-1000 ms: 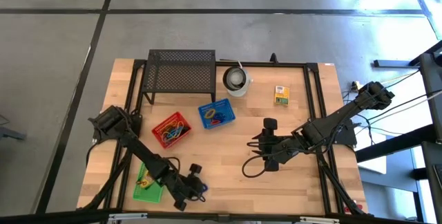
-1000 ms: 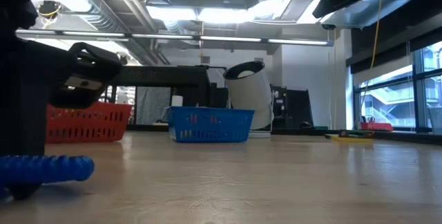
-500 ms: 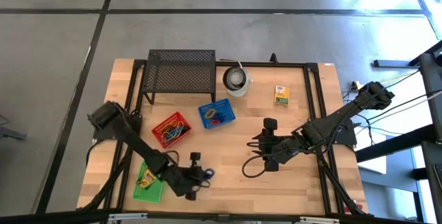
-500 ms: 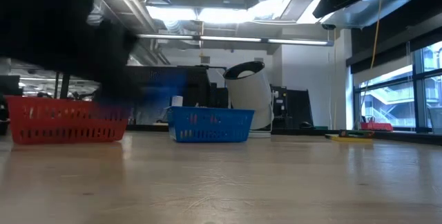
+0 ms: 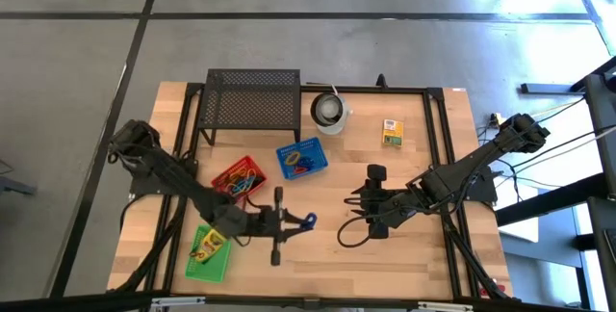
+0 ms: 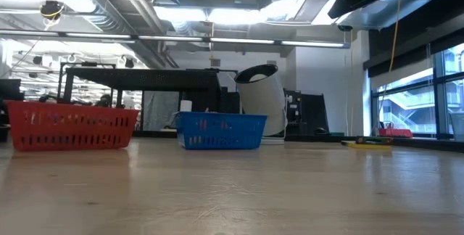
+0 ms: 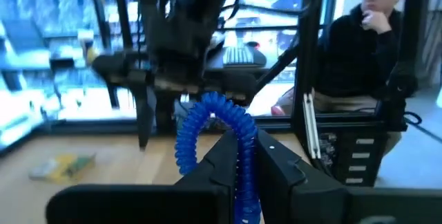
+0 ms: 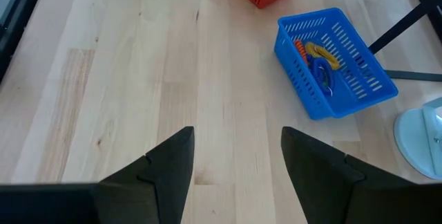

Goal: Pick & Place Office Desk Supplies
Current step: Put the blue spring keychain into the blue bin, then put the crayon box into the green bin

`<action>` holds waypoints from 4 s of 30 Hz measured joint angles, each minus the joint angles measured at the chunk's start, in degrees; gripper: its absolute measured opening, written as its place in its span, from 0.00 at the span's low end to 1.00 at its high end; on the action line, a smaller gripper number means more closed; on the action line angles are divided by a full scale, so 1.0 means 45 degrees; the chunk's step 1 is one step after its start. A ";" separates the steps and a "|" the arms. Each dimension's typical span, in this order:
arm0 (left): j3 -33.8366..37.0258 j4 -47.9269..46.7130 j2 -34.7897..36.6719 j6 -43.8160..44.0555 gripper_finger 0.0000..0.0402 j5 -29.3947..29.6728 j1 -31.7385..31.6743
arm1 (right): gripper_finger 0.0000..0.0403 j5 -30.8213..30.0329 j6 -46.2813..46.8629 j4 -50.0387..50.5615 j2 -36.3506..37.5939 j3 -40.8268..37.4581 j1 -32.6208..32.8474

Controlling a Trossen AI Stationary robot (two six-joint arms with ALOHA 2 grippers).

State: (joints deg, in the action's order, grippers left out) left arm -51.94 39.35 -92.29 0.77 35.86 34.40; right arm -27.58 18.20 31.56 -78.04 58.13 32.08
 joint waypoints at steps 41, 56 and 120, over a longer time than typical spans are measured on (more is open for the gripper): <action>-0.0023 -0.9556 -0.0573 0.4688 0.07 -0.1045 -0.6892 | 0.54 -0.0347 0.0714 0.4050 0.0000 0.0000 -0.0216; -0.0019 -0.9487 -0.1141 0.4995 0.15 -0.1774 -0.7000 | 0.54 -0.2374 0.3876 0.8610 0.0015 -0.0996 -0.2484; -0.0019 -0.7736 0.1258 0.4331 0.32 -0.1550 -0.5211 | 0.17 0.0877 -0.0053 0.1831 -0.2438 -0.4043 -1.1824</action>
State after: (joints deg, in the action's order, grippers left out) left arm -52.03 4.54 -86.63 20.26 28.88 10.95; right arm -23.63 17.96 39.80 -89.01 39.94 -21.12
